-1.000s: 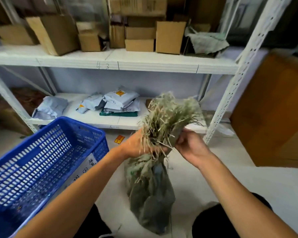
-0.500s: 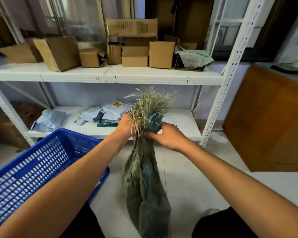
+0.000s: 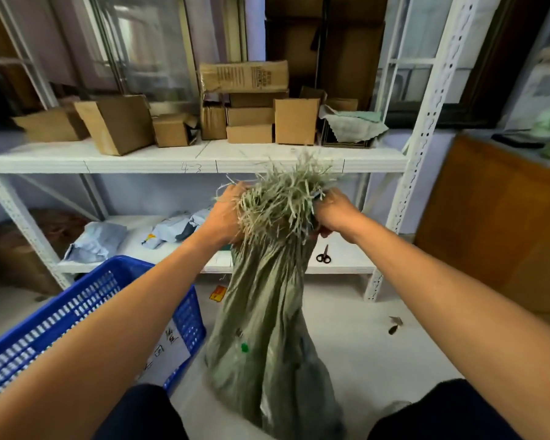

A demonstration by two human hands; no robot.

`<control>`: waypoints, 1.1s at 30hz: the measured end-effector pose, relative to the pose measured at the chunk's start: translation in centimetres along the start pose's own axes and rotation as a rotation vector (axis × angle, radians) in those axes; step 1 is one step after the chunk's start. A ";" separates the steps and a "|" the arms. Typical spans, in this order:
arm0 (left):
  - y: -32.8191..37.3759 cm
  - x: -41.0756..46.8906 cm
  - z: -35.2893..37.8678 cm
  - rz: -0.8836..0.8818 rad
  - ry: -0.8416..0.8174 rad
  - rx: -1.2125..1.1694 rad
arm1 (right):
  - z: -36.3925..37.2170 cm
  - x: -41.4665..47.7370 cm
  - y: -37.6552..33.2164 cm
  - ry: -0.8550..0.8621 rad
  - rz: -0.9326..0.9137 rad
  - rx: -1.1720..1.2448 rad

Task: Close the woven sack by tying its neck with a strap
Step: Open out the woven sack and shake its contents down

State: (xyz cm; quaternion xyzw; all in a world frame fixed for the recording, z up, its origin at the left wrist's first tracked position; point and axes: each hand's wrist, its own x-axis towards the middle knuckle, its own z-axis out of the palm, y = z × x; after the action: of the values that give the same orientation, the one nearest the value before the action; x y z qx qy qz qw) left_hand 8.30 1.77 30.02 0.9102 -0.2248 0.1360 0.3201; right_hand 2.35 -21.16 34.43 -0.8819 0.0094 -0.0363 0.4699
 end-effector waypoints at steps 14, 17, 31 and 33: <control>1.4 -3.1 -2.1 -0.273 -0.011 -0.082 | 0.6 -0.5 4.9 -0.067 0.165 0.240; 0.4 -3.6 -1.5 -0.408 0.050 -0.184 | 1.0 -0.8 6.9 -0.052 0.234 0.271; 0.0 -4.6 -2.0 -0.545 -0.071 -0.380 | -0.5 -0.1 8.3 0.029 0.327 0.208; 0.2 -4.7 -2.0 -0.574 -0.069 -0.515 | -0.9 -0.5 7.9 0.027 0.290 0.201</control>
State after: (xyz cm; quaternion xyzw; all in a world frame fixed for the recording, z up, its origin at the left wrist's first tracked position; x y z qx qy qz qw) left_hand 3.92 4.44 29.82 0.8300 0.0017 -0.0509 0.5555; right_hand 1.95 -26.32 28.31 -0.8194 0.1392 0.0192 0.5557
